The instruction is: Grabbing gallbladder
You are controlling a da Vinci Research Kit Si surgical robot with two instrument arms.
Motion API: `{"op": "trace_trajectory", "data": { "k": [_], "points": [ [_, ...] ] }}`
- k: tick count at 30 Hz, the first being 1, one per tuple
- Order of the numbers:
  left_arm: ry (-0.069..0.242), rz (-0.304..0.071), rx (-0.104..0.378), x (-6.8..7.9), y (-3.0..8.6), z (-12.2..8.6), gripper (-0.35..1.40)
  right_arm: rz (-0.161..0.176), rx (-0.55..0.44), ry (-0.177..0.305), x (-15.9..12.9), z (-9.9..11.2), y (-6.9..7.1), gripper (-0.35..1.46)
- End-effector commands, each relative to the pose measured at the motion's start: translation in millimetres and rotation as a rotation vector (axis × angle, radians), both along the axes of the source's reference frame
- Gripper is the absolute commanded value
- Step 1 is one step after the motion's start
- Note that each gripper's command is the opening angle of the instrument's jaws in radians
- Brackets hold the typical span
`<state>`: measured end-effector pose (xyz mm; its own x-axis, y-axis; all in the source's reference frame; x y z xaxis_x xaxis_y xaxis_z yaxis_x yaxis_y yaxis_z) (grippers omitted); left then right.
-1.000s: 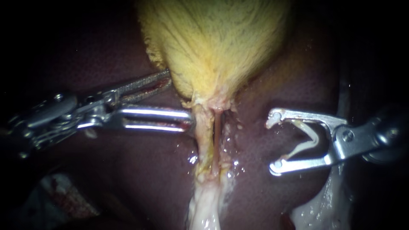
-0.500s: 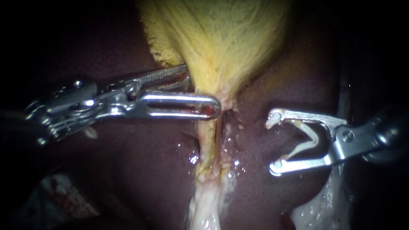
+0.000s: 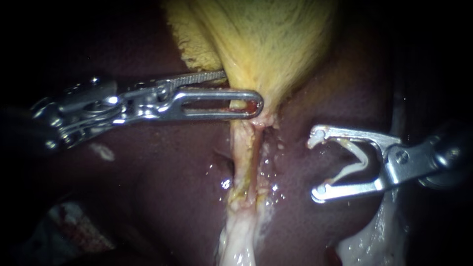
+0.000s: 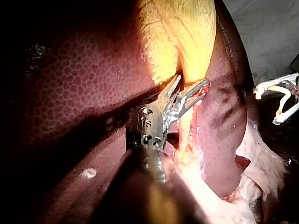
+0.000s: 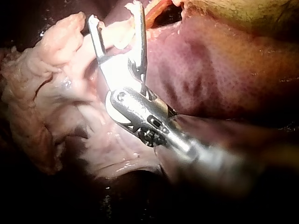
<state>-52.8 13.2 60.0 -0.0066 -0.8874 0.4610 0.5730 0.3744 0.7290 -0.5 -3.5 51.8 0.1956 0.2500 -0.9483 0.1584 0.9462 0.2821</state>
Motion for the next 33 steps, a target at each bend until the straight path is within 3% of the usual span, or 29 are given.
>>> {"op": "trace_trajectory", "data": {
  "k": [1, 10, 15, 33],
  "points": [
    [0.003, 0.003, 0.001, 0.0, 0.0, 0.2, 0.22, 0.000, 0.000, 0.000, 0.0, 0.0, 0.0, 0.60],
    [0.033, 0.003, 0.034, 0.3, -0.4, 0.5, -0.03, 0.000, 0.000, 0.000, -0.1, 0.0, 0.0, 0.60],
    [0.053, 0.003, 0.046, 0.4, -0.6, 0.6, -0.26, -0.001, 0.000, 0.000, -0.1, 0.0, 0.0, 0.60],
    [0.071, -0.005, 0.068, 0.4, -1.0, 0.8, -0.35, -0.001, 0.000, 0.000, -0.1, 0.0, 0.0, 0.60]
  ]
}}
